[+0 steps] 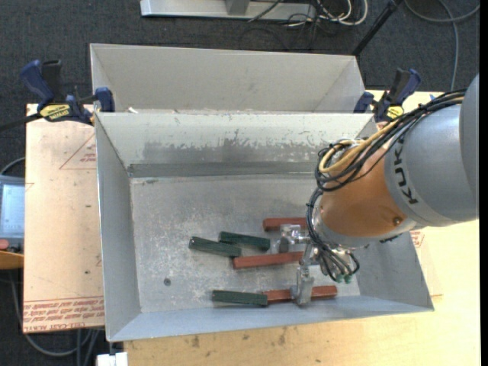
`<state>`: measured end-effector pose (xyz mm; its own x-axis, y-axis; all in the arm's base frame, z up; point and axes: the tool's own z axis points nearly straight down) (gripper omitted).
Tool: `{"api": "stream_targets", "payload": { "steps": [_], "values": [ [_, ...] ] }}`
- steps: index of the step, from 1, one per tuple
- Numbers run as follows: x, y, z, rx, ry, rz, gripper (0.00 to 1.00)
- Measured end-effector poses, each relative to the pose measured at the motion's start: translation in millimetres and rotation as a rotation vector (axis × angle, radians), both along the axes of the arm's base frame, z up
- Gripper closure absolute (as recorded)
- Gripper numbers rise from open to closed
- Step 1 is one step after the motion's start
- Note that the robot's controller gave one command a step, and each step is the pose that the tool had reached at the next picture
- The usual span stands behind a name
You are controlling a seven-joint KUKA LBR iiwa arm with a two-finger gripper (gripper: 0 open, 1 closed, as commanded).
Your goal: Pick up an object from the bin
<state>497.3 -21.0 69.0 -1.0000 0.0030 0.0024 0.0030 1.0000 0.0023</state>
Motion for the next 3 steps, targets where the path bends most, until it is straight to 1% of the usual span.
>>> {"api": "stream_targets", "payload": {
  "steps": [1,2,3],
  "values": [
    [1.3,0.3,0.7,-0.001,-0.005,0.0,0.0],
    [1.6,0.6,2.2,-0.001,-0.005,0.001,1.0],
    [3.3,0.9,94.6,-0.002,-0.011,0.002,1.0]
  ]
}}
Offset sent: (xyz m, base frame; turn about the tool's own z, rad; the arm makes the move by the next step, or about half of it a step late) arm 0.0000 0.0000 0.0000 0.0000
